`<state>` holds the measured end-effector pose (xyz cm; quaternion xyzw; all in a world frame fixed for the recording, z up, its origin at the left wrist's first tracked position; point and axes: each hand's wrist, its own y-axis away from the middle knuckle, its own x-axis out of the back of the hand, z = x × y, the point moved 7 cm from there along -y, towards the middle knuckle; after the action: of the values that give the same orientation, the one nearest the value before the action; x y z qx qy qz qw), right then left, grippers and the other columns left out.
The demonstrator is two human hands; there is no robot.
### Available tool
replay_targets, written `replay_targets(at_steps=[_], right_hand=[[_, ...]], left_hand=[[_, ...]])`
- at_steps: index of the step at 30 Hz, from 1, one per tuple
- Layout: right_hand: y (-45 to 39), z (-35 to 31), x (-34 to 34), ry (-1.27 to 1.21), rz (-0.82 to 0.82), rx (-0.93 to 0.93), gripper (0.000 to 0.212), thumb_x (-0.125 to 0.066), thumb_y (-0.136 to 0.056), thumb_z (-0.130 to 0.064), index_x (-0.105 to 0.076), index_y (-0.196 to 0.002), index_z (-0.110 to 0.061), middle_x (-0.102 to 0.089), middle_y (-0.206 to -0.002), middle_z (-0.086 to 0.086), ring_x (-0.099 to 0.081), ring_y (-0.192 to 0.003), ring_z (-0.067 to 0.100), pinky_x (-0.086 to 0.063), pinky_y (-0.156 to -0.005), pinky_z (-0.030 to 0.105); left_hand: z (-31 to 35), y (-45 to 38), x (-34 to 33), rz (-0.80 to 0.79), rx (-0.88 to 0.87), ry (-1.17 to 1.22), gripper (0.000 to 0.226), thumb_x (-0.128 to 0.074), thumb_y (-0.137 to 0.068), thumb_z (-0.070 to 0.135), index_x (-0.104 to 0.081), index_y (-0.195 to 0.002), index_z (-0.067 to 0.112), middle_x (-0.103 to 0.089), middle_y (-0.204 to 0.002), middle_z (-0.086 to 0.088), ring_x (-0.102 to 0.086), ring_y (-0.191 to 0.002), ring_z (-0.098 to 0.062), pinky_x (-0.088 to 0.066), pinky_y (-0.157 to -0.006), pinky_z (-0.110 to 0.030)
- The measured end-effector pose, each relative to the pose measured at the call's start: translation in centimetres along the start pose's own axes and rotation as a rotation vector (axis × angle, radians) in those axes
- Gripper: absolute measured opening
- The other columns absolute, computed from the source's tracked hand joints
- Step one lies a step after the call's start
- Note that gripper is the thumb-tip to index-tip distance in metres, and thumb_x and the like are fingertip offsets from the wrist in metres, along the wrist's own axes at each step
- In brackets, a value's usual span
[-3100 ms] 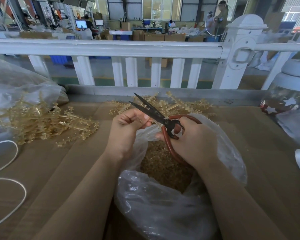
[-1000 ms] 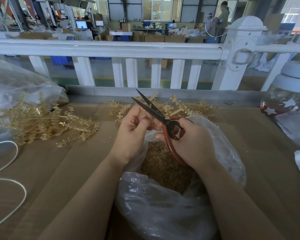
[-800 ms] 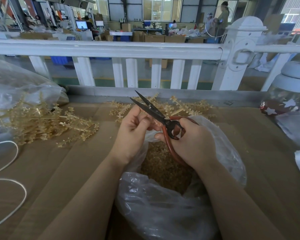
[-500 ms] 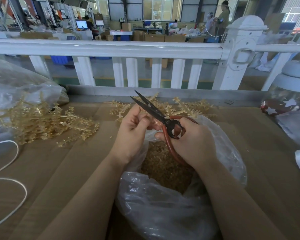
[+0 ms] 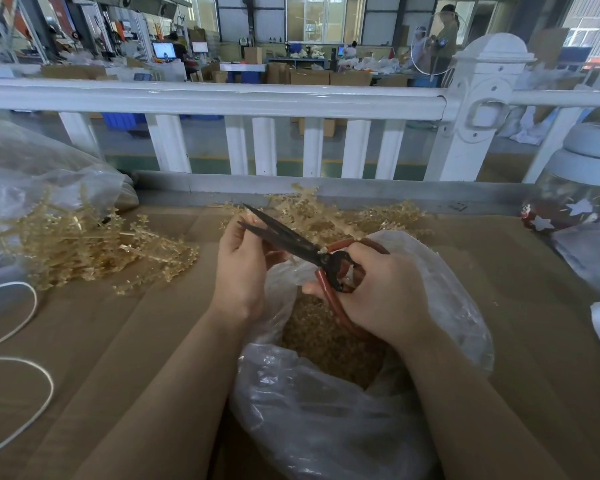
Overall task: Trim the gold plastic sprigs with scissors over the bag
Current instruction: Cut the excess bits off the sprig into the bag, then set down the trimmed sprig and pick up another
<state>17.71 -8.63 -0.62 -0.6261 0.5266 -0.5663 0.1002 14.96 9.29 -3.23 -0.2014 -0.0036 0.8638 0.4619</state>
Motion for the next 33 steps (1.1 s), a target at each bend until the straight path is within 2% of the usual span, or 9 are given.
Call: replay_targets(at_steps=[3, 5, 9, 11, 15, 18, 23, 28, 33], right_hand=[[0.2, 0.3, 0.0, -0.095, 0.012, -0.017, 0.06, -0.06, -0.079, -0.075, -0.071, -0.084, -0.017, -0.066, -0.075, -0.014, -0.06, -0.063, 0.004, -0.054, -0.059, 0.023], [0.3, 1.0, 0.0, -0.158, 0.023, -0.1, 0.058, -0.06, -0.078, -0.075, -0.07, -0.083, -0.018, -0.066, -0.074, -0.015, -0.062, -0.065, 0.003, -0.052, -0.062, 0.019], [0.5, 2.5, 0.5, -0.276, 0.12, -0.285, 0.035, -0.064, -0.077, -0.067, -0.067, -0.082, -0.032, -0.066, -0.069, -0.017, -0.064, -0.071, 0.0, -0.048, -0.065, 0.01], [0.6, 3.4, 0.7, -0.325, 0.184, -0.371, 0.025, -0.069, -0.08, -0.058, -0.068, -0.08, -0.033, -0.068, -0.071, -0.015, -0.064, -0.072, 0.0, -0.048, -0.064, 0.01], [0.9, 5.1, 0.7, -0.323, 0.23, -0.527, 0.027, -0.074, -0.089, -0.04, -0.072, -0.078, -0.016, -0.068, -0.066, -0.001, -0.064, -0.064, 0.012, -0.056, -0.064, 0.035], [0.8, 5.6, 0.7, -0.321, 0.229, -0.566, 0.025, -0.073, -0.091, -0.036, -0.072, -0.076, -0.016, -0.065, -0.062, -0.003, -0.062, -0.062, 0.014, -0.054, -0.063, 0.034], [0.9, 6.0, 0.3, -0.269, 0.176, -0.597, 0.026, -0.07, -0.091, -0.038, -0.069, -0.073, -0.02, -0.064, -0.063, -0.007, -0.059, -0.064, 0.011, -0.044, -0.061, 0.026], [0.8, 6.2, 0.0, -0.21, 0.114, -0.609, 0.019, -0.07, -0.091, -0.042, -0.067, -0.077, -0.03, -0.067, -0.069, -0.008, -0.06, -0.069, 0.006, -0.044, -0.064, 0.022], [0.8, 6.2, 0.0, -0.149, 0.108, -0.599, 0.026, -0.07, -0.091, -0.043, -0.063, -0.069, -0.03, -0.063, -0.063, -0.01, -0.058, -0.063, 0.006, -0.039, -0.058, 0.022]], left_hand=[[0.0, -0.2, 0.3, 0.017, 0.009, 0.028, 0.018, -0.045, -0.105, 0.013, -0.058, -0.098, 0.004, -0.065, -0.076, -0.004, -0.057, -0.073, -0.022, -0.048, -0.078, -0.041], [-0.1, -0.2, 0.3, 0.001, 0.015, 0.025, 0.014, -0.044, -0.105, 0.011, -0.056, -0.104, 0.004, -0.066, -0.072, -0.005, -0.058, -0.066, -0.016, -0.049, -0.072, -0.035], [0.0, -0.1, 0.0, -0.031, 0.019, 0.009, 0.012, -0.044, -0.105, 0.011, -0.055, -0.106, 0.005, -0.069, -0.07, -0.005, -0.06, -0.061, -0.014, -0.051, -0.063, -0.025], [0.0, 0.0, -0.1, -0.044, 0.018, 0.004, 0.013, -0.045, -0.105, 0.01, -0.055, -0.107, 0.004, -0.07, -0.071, -0.006, -0.061, -0.06, -0.013, -0.052, -0.061, -0.023], [0.0, 0.0, -0.2, -0.063, 0.02, -0.007, 0.011, -0.045, -0.105, 0.011, -0.055, -0.102, 0.006, -0.072, -0.073, -0.007, -0.063, -0.063, -0.014, -0.054, -0.065, -0.025], [0.1, 0.1, -0.3, -0.065, 0.019, -0.004, 0.011, -0.045, -0.105, 0.01, -0.054, -0.103, 0.005, -0.072, -0.073, -0.008, -0.062, -0.062, -0.014, -0.055, -0.065, -0.025], [0.3, 0.3, -0.4, -0.064, 0.025, 0.001, 0.015, -0.044, -0.105, 0.01, -0.055, -0.113, 0.002, -0.071, -0.073, -0.008, -0.061, -0.061, -0.014, -0.054, -0.064, -0.024], [0.3, 0.4, -0.3, -0.057, 0.044, 0.0, 0.012, -0.045, -0.104, 0.01, -0.054, -0.095, 0.01, -0.073, -0.077, -0.01, -0.062, -0.064, -0.015, -0.054, -0.068, -0.027], [0.4, 0.2, -0.1, -0.033, 0.054, 0.036, 0.01, -0.045, -0.104, 0.009, -0.053, -0.098, 0.008, -0.073, -0.078, -0.011, -0.062, -0.064, -0.016, -0.053, -0.064, -0.025]])
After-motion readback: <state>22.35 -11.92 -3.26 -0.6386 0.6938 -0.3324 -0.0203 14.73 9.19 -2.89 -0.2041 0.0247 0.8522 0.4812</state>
